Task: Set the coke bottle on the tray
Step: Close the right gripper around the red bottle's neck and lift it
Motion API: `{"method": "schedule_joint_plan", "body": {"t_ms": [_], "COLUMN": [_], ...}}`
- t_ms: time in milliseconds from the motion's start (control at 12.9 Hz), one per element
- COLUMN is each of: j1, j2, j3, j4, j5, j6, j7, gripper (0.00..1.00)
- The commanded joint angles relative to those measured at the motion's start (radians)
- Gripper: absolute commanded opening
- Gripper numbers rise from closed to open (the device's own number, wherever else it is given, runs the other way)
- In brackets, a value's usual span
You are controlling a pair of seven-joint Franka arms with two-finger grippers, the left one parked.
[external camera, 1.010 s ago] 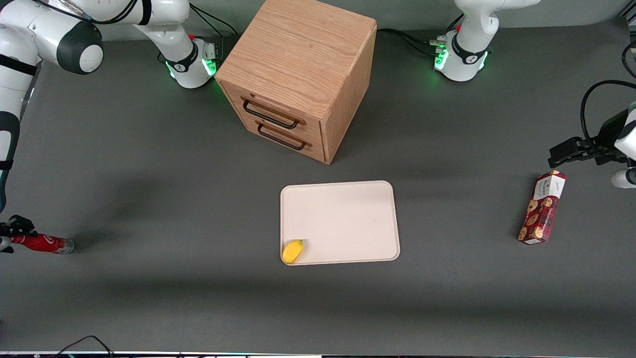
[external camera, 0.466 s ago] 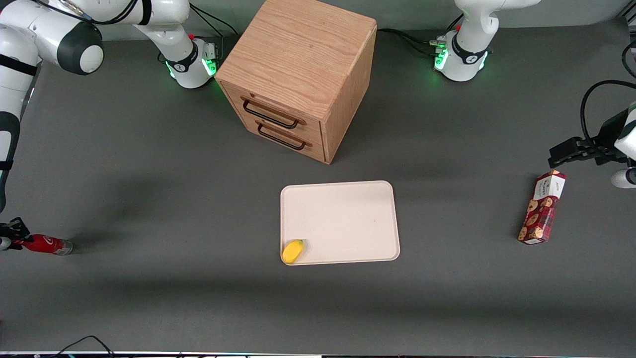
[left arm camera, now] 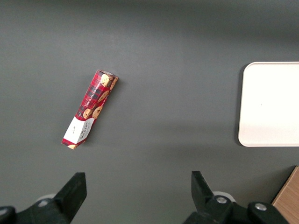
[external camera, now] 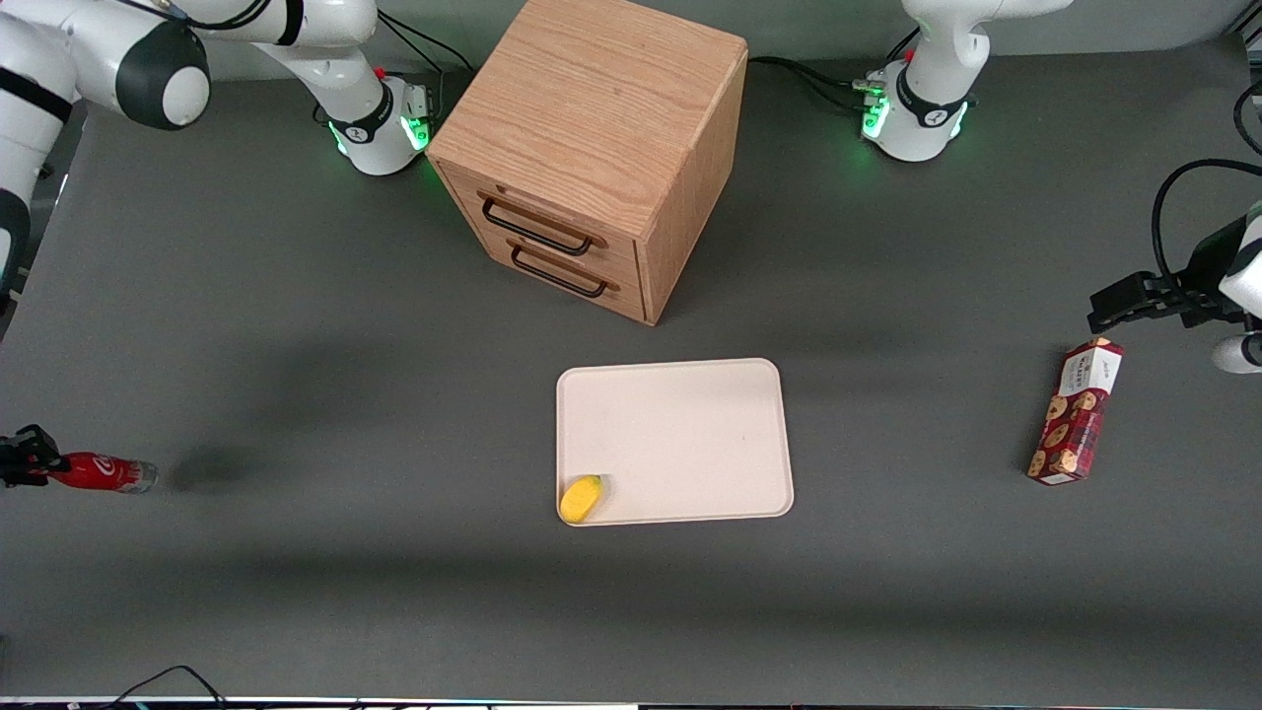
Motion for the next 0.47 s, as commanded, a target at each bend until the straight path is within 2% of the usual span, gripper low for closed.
{"method": "schedule_joint_plan", "body": {"t_ms": [0, 155, 388], "j1": [0.046, 0.056, 0.068], "j2": [-0.15, -0.216, -0.301], "j3": [0.043, 0.13, 0.344], "j4": [-0.026, -0.026, -0.026], "j5": [-0.069, -0.11, -0.19], "j6": [-0.136, -0.211, -0.292], "j7": [0.18, 0.35, 0.719], "gripper": [0.0, 0.0, 0.0]}}
